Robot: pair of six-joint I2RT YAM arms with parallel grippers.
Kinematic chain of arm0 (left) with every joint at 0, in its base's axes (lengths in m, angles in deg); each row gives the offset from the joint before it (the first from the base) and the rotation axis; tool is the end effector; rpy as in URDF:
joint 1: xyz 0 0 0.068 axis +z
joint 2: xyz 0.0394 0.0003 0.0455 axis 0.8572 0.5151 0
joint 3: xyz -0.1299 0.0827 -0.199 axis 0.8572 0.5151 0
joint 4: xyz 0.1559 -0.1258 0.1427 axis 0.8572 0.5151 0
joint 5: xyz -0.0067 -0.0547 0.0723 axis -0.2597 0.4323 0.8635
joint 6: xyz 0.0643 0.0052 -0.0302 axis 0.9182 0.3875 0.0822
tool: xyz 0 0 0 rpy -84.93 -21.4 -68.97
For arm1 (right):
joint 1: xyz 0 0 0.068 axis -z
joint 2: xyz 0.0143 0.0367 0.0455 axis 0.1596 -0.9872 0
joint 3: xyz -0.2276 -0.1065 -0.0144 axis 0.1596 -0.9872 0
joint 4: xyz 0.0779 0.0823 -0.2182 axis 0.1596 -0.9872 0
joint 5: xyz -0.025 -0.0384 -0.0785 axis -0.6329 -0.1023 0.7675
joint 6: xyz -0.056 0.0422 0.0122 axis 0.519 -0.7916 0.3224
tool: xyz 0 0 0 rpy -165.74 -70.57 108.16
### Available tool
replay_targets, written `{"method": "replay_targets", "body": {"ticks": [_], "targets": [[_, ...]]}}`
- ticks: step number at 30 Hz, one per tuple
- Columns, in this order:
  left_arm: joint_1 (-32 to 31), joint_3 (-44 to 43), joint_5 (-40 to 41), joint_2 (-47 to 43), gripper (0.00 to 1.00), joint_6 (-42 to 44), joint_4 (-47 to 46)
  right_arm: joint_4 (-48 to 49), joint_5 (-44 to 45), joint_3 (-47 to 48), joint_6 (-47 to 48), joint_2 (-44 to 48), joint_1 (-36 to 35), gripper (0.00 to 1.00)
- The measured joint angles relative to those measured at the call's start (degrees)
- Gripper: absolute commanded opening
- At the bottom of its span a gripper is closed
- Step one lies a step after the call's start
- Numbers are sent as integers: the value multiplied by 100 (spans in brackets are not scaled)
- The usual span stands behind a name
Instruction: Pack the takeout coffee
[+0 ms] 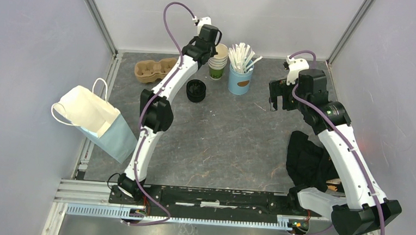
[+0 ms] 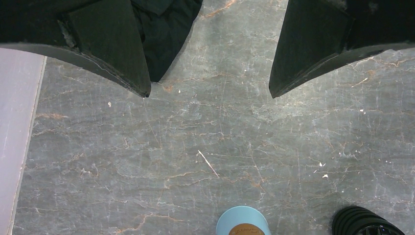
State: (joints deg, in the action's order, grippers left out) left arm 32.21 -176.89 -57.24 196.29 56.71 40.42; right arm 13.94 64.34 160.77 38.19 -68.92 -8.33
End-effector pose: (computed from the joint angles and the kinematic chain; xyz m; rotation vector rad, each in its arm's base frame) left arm 0.4962 -0.2244 0.2750 -0.2096 2.0322 -0.1368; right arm 0.2341 0.0691 0.3562 -0.2365 2.1574 0.1156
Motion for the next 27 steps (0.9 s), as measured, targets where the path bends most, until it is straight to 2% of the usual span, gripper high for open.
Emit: {"method": "replay_targets", "body": {"ticks": [12, 21, 27], "targets": [[350, 125, -420, -310, 2, -426, 37, 9, -59, -63, -2, 35, 0, 98], [560, 754, -944, -754, 2, -778, -400, 9, -94, -96, -2, 94, 0, 98], [586, 826, -1145, -767, 2, -881, -496, 11, -92, -98, -2, 136, -13, 98]]}}
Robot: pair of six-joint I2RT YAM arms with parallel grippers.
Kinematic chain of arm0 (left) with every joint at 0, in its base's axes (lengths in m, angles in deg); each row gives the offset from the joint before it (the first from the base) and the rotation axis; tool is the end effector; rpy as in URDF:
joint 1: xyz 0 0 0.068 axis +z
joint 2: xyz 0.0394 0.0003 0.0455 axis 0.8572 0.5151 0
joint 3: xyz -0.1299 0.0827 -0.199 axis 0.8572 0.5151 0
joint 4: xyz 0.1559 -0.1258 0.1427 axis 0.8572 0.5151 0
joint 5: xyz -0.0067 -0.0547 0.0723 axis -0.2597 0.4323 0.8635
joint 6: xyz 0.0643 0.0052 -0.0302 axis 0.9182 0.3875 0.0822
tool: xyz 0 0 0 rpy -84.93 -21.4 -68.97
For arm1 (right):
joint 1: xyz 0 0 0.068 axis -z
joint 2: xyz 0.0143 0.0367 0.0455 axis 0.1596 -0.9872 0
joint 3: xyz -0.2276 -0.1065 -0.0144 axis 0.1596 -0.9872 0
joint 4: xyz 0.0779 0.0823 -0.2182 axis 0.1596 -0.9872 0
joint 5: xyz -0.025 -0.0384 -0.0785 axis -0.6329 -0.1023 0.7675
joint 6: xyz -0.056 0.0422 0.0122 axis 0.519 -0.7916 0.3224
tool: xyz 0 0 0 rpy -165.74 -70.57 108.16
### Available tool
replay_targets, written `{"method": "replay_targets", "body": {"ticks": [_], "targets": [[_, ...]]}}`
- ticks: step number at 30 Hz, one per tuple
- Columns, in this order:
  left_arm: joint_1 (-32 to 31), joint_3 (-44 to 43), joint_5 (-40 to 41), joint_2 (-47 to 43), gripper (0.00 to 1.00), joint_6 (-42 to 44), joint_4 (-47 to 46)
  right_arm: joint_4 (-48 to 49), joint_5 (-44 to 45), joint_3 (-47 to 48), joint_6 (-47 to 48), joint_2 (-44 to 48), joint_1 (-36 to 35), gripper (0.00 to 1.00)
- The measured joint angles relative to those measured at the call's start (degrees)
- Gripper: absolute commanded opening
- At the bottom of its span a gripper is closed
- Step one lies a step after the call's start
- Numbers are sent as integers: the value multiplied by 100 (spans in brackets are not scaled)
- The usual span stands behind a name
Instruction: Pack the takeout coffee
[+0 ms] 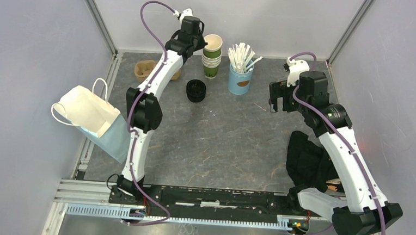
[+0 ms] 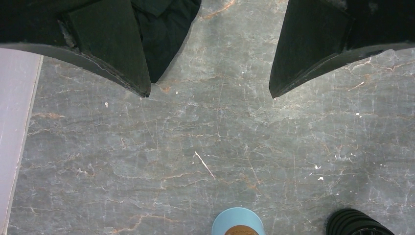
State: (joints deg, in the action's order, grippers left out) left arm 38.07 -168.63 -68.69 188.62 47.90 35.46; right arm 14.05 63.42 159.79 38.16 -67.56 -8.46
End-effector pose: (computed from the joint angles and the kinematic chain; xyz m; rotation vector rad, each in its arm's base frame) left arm 0.4999 -0.1781 0.3036 -0.3562 1.9908 -0.4001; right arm 0.2288 0.0689 0.3561 -0.2464 2.1493 0.1361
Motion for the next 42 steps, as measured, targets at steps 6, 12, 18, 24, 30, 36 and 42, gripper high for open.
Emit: {"method": "replay_targets", "body": {"ticks": [6, 12, 18, 24, 30, 36, 42], "targets": [[0, 0, -7, -223, 2, 4, 61, -4, 9, 0, 4, 0, -125, 98], [2, 0, -11, -883, 2, 13, 284, -9, 52, 0, 15, 50, -310, 98], [-61, 898, -195, -2286, 2, 168, 352, 35, 22, -162, 13, 435, -450, 98], [-929, 3556, -518, -4181, 2, 472, 22, 42, -160, -754, -28, 1115, -461, 98], [-2712, 6502, -579, -5565, 2, 461, -514, 15, -428, -1333, -170, 1644, -461, 98], [-3628, 8021, -332, -6085, 2, 363, -977, -179, -614, -1434, -269, 1816, -463, 98], [-3797, 8579, -87, -6078, 2, 341, -1801, -271, -820, -1473, -400, 1941, -463, 98]]}}
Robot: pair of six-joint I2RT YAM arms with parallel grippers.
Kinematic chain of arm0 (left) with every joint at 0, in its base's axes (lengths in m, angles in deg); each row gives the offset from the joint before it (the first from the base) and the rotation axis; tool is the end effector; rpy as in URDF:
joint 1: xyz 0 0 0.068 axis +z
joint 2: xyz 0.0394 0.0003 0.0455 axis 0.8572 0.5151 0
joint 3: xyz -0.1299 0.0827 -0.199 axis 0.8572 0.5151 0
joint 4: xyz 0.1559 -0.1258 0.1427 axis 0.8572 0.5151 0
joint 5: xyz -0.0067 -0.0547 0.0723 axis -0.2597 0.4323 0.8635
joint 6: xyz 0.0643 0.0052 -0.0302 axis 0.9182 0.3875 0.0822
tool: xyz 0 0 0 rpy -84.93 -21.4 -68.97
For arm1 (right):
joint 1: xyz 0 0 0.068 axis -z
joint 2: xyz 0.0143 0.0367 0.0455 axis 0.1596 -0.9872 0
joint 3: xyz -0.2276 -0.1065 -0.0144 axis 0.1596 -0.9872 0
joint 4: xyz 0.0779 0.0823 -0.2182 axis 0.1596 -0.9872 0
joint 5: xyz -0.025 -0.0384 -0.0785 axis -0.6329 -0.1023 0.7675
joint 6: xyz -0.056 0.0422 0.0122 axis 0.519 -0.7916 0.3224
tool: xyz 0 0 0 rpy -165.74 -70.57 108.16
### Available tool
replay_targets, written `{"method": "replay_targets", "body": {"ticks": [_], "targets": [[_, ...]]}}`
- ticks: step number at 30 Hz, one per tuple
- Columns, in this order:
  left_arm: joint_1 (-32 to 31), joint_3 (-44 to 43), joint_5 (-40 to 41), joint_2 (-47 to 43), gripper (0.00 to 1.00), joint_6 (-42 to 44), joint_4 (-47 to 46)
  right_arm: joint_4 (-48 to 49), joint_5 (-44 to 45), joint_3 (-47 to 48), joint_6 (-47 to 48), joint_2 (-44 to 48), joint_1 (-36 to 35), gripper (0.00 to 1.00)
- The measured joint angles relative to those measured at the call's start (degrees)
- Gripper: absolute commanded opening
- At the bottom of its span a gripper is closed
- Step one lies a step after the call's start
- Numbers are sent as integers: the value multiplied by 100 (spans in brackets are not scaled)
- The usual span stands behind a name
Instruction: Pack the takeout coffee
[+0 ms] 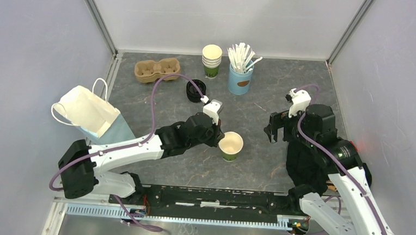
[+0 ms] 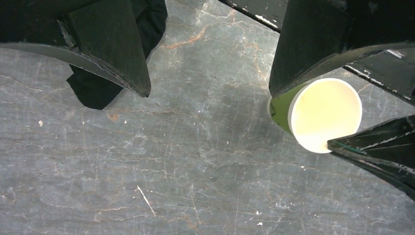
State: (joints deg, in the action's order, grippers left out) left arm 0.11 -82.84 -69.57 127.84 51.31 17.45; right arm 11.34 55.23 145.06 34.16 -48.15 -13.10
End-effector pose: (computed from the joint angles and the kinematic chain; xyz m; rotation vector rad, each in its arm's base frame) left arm 0.1609 -0.2447 0.2423 0.4312 2.1624 -0.7018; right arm 0.1520 0.0674 0.3297 -0.3398 2.1222 0.3814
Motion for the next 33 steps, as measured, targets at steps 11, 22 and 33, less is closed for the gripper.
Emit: {"method": "replay_targets", "body": {"ticks": [11, 22, 33], "targets": [[-66, -118, 44, 883, 2, 4, -846, -131, -190, -98, -109, 55, 0, 98], [-105, -254, -234, 1222, 45, 70, -752, -111, -118, -146, -229, -22, 0, 98], [669, -1069, -693, 431, 87, 330, 708, -122, 308, -186, -321, -885, -7, 98]]}}
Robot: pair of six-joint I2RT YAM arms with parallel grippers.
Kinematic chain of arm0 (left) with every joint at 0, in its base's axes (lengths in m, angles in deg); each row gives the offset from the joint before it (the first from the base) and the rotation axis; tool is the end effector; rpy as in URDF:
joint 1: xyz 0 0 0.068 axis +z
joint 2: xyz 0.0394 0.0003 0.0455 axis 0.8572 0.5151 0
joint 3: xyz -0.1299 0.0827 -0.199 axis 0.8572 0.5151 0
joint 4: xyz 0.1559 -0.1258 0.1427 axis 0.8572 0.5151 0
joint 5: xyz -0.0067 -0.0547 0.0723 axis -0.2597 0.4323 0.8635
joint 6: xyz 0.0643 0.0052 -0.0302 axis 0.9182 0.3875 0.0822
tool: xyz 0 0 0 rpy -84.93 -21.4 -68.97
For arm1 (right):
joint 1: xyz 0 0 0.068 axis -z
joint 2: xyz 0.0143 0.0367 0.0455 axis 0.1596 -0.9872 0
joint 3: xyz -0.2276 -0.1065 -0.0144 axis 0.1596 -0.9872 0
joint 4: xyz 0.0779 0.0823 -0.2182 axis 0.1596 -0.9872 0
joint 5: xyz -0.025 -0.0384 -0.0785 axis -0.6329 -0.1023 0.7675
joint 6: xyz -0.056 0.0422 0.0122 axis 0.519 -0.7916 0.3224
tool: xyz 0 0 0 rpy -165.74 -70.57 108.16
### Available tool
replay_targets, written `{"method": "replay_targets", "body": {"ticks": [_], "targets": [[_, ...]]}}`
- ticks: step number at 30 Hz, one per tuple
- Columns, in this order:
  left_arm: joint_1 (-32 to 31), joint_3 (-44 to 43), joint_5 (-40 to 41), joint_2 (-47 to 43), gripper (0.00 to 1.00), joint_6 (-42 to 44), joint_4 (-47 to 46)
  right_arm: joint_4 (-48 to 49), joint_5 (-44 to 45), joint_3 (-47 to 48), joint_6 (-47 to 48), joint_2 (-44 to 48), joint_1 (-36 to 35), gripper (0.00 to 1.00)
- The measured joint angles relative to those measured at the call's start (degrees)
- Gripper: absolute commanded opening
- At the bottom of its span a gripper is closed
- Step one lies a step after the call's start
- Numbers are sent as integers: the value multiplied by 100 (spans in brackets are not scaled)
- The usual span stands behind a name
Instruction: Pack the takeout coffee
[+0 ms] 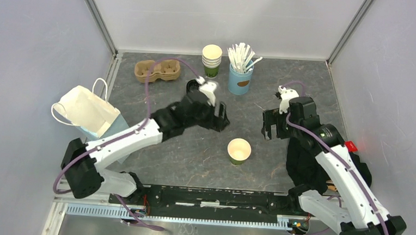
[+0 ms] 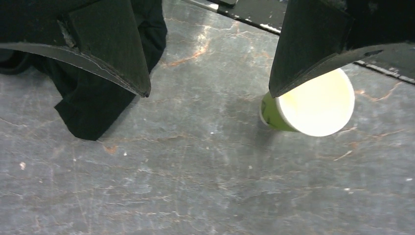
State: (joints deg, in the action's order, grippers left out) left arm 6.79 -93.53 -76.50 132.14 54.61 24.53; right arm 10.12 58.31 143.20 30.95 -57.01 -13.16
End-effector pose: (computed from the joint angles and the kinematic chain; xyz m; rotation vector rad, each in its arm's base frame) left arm 0.1947 -0.2441 0.2715 0.4460 2.1874 -0.7125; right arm 0.1803 0.0758 0.2920 -0.2695 2.3407 0.3081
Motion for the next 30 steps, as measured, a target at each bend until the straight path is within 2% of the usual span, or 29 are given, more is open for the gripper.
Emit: {"method": "replay_targets", "body": {"ticks": [3, 6, 8, 12, 18, 22, 25, 30], "targets": [[785, -210, -177, -157, 86, -13, 129, 4, 286, 4, 61, -310, -4, 98], [1394, -588, -125, 57, 80, -66, 455, -37, 389, 120, 72, -713, -4, 98], [1707, -1019, -20, 396, 72, -138, 833, -70, 413, 310, 74, -1001, -4, 98], [2190, -2199, 503, 1460, 66, -251, 1471, 2, 417, 643, 184, -1403, -4, 98], [2463, -3943, 1259, 3178, 66, -302, 2288, 42, 658, 787, 546, -1668, -111, 98], [2479, -4874, 1596, 4168, 58, -293, 2855, 146, 841, 688, 748, -1663, -389, 98], [2514, -5412, 1731, 4664, 51, -282, 3237, 170, 1014, 636, 876, -1665, -605, 98], [2618, -5901, 1834, 5034, 52, -278, 3626, 238, 1200, 634, 1040, -1749, -955, 98]]}}
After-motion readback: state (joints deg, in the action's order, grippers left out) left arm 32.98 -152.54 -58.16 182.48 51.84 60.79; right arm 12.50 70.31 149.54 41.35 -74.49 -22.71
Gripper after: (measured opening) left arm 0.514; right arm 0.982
